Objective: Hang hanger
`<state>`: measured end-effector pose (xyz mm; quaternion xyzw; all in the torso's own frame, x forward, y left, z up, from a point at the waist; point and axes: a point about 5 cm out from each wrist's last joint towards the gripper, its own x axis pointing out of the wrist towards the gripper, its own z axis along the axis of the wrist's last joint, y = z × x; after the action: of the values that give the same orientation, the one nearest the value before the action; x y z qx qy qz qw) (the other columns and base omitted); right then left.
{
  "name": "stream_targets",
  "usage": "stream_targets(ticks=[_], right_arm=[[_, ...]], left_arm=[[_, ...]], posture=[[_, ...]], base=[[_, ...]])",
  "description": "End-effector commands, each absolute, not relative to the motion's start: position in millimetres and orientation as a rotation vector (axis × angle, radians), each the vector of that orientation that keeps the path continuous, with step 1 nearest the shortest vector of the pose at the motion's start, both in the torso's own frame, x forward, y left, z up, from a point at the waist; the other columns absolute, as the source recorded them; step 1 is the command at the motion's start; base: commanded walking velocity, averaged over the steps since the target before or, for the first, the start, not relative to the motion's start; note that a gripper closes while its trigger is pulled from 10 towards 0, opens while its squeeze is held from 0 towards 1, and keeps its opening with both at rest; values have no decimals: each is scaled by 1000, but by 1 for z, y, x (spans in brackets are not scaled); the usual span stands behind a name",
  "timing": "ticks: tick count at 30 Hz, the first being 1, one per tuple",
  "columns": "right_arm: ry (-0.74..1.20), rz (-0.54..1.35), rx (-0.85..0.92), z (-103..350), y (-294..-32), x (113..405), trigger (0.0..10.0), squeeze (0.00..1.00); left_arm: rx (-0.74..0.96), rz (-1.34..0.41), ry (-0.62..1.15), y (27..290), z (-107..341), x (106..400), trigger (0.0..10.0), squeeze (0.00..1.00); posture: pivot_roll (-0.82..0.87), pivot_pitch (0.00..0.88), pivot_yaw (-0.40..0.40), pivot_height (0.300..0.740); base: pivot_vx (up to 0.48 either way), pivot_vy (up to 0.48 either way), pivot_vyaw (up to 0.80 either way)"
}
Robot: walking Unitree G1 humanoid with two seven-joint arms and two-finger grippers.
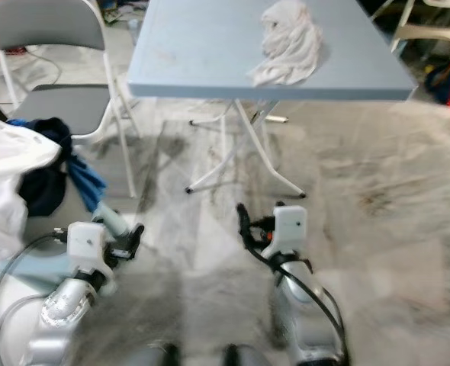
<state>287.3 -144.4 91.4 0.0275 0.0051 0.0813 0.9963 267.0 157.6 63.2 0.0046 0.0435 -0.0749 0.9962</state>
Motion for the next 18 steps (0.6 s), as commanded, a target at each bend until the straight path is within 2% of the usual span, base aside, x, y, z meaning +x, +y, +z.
stream_targets(ticks=[1, 8, 13, 18], right_arm=[[11, 137, 26, 89, -148, 285, 10000, 0], [17, 179, 60, 87, -143, 284, 10000, 0], [38, 255, 5, 82, -131, 280, 10000, 0], [-10, 322, 0, 89, -123, 277, 10000, 0]], left_arm=[[20, -150, 104, 159, 60, 265, 10000, 0], [24, -148, 108, 159, 60, 267, 10000, 0], [50, -145, 100, 160, 61, 269, 10000, 0], [56, -132, 59, 164, 68, 274, 10000, 0]], posture=[[135, 227, -45, 740], [136, 224, -42, 740], [139, 217, -41, 740], [143, 219, -37, 740]], base=[[0, 480, 0], [0, 480, 0], [0, 480, 0], [0, 52, 0]])
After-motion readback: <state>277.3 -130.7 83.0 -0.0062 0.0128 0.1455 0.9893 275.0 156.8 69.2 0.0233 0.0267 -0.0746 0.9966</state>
